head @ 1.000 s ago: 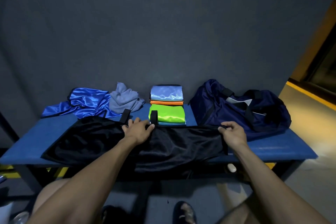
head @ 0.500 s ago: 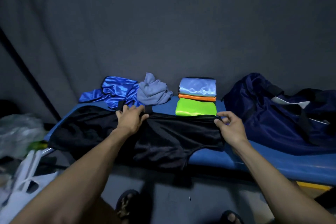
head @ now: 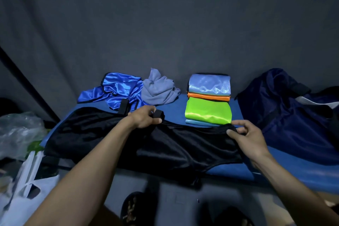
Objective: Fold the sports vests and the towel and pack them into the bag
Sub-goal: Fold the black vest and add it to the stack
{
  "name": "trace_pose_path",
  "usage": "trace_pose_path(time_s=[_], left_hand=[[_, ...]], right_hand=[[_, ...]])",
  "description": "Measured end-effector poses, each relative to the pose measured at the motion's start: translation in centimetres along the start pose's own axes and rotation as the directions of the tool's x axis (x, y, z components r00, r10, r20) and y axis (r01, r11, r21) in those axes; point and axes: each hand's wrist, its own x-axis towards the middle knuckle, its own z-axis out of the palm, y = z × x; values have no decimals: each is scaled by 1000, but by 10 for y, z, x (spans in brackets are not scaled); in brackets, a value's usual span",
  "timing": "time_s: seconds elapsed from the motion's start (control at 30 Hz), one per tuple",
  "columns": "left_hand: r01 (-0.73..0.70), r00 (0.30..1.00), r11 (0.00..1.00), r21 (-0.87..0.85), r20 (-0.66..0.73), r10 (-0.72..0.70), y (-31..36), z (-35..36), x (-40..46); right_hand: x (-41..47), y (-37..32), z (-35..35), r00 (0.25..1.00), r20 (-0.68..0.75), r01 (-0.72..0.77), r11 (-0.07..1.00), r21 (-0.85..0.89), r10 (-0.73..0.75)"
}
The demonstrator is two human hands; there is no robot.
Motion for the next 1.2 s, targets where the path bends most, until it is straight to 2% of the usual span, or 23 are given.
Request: trace_pose_path(time_s=[0.2, 0.33, 0.4, 0.57, 0.7, 0.8, 0.93, 1.1, 1.13, 1.2], left_hand=[[-109, 994, 994, 25, 2, 109, -8, -9, 1], [-26, 1000, 981, 193, -8, 28, -2, -7, -6], [-2, 1000, 975, 224, 4, 1, 3, -7, -9], [-4, 997, 997, 75, 79, -2, -5, -15, -14], [-74, 997, 993, -87, -26, 72, 1, -13, -17], [-139, 990, 966, -218, -50, 131, 2, -14, -22], [-215, 976, 949, -229, -81, 201, 3, -8, -24], [-123, 990, 947, -298, 24, 136, 3, 1, -20], [-114, 991, 940, -320, 25, 129, 5, 3, -19], [-125, 992, 908, -400, -58, 111, 7, 6, -18]], right_hand=[[1, -4, -1, 998, -17, 63, 997, 54, -62], [3, -7, 2, 996, -2, 84, 993, 76, -84], [4, -6, 4, 995, -1, 99, 991, 86, -99], [5, -7, 9, 993, -3, 119, 985, 129, -119], [4, -9, 10, 993, -8, 122, 981, 150, -122], [1, -11, 10, 992, -18, 129, 981, 142, -128], [-4, -14, 11, 991, -21, 133, 982, 137, -131], [-8, -16, 11, 990, -52, 135, 979, 153, -128], [-9, -16, 10, 990, -62, 135, 977, 163, -127], [-10, -16, 9, 989, -86, 134, 971, 199, -119]])
